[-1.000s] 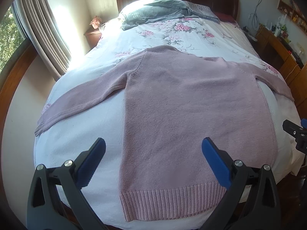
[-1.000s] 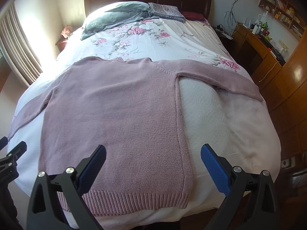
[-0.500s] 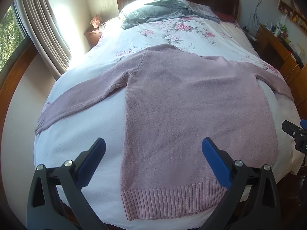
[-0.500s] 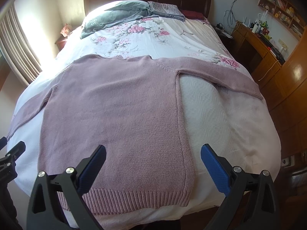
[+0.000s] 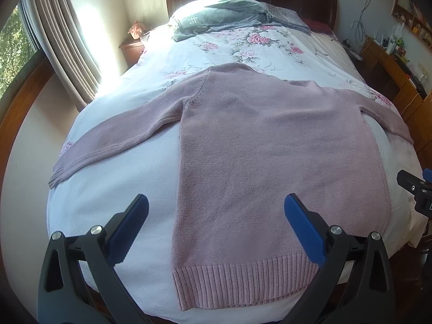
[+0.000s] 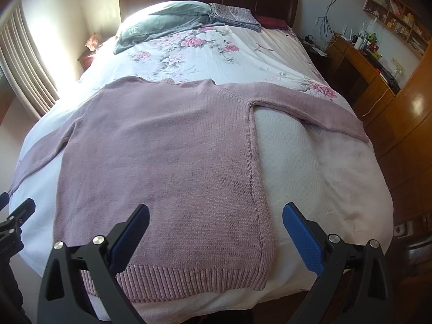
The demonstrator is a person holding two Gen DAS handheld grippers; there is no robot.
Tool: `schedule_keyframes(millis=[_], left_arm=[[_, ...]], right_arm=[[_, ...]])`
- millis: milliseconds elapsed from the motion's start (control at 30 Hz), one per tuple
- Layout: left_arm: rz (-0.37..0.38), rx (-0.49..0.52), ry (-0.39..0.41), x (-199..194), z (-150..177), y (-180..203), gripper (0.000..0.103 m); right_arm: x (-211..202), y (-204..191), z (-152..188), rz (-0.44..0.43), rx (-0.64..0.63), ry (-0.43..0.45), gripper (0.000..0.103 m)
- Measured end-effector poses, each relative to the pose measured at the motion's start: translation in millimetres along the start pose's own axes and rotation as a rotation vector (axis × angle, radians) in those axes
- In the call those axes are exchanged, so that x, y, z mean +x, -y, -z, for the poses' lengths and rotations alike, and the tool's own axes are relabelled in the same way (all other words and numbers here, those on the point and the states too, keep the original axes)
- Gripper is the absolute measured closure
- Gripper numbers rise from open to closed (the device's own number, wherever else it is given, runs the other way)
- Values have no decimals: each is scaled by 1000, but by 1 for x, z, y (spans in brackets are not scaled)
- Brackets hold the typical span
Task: Fold small clothes
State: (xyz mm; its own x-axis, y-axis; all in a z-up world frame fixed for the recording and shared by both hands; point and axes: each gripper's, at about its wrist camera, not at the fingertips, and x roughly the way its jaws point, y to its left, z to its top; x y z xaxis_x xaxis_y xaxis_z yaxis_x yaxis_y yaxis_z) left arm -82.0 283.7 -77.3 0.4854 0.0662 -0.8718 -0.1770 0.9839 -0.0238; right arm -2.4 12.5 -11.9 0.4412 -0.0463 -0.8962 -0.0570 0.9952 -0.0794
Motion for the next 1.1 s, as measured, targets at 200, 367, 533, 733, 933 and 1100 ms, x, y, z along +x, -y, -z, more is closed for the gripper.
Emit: schedule_keyframes(millis=[200, 367, 533, 733, 933, 1100], left_arm=[[2, -1, 0, 1, 0, -1, 3], [1, -6, 0, 1, -1, -2, 3], [3, -5, 5, 0, -1, -4, 3], [3, -3, 14, -1, -2, -8, 3], [9, -8, 21, 0, -3, -12, 3], [36, -33, 44, 0, -2, -18, 3]], right_arm=[[-1, -3, 0, 6, -1, 0, 4], [-1, -4, -1, 9, -3, 1, 4], [-1, -5, -2, 12, -3, 1, 4], [-2, -9, -2, 19, -4, 3, 4], [-4, -11, -2, 24, -3, 8, 4], [-6, -12, -3, 24, -9, 17, 4]])
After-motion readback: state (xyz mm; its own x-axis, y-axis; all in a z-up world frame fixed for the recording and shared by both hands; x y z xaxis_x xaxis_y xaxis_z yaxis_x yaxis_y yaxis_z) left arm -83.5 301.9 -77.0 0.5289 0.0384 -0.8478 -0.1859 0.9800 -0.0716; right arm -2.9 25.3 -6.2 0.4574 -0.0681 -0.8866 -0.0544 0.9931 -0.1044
